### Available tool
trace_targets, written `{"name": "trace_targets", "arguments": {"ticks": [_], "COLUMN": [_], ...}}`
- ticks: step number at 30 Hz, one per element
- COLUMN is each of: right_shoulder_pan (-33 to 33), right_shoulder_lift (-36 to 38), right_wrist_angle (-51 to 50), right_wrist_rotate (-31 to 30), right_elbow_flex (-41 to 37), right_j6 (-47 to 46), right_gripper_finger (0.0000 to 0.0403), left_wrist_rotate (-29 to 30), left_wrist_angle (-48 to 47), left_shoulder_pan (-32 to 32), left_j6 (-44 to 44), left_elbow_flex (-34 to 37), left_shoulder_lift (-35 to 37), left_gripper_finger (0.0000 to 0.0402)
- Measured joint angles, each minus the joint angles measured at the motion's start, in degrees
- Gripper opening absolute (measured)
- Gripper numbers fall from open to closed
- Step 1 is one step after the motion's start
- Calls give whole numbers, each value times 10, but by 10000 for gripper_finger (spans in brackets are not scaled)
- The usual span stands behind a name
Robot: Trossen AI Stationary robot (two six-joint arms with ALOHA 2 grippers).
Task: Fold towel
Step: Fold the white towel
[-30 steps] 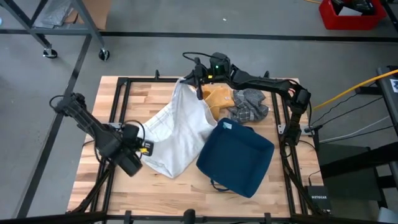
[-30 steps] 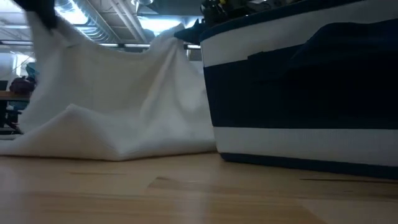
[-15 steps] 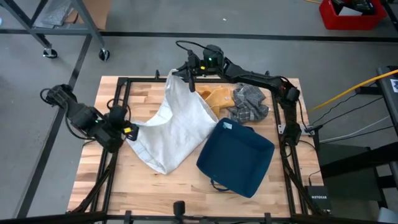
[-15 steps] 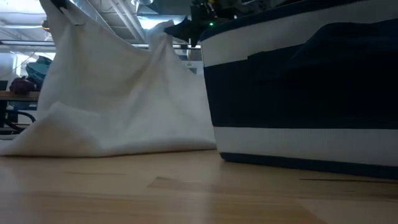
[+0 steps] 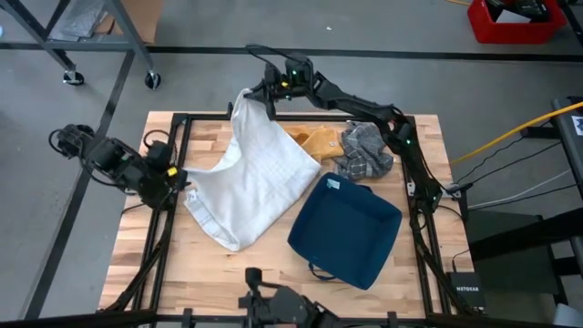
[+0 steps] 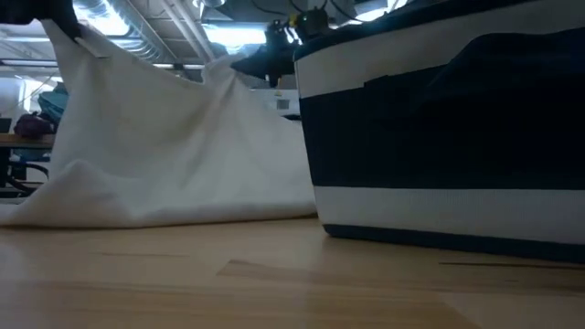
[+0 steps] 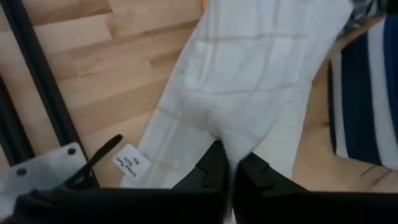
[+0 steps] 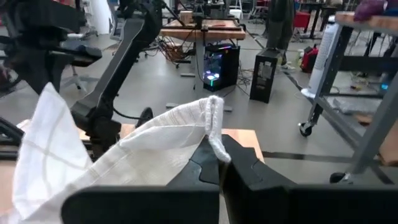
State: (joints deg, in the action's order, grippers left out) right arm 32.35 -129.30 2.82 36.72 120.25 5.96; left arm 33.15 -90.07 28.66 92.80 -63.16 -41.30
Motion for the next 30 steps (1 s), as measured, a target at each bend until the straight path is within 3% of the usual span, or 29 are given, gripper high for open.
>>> {"name": "trace_targets", "arguments": {"ticks": [15,25,30], "right_shoulder_pan": [7,16,23], "right_shoulder_lift": [-65,-95,-131], "right_wrist_angle": [6,-17,-9], "right_wrist_rotate": [-8,-50,-57], "right_elbow_flex": [119,123,123], "right_j6": [-58,-60,-121], "right_gripper_finger": [1,1,1], "left_wrist_rotate": [-38,-59,-38], "left_wrist_angle": [1,1,0], "left_shoulder_pan": [-152,-244,-298], "left_j6": [-139,-204,-224], "left_elbow_flex": [-23,-28,-27], "left_shoulder_lift": [146,205,205], "left_gripper_finger": [0,0,0]}}
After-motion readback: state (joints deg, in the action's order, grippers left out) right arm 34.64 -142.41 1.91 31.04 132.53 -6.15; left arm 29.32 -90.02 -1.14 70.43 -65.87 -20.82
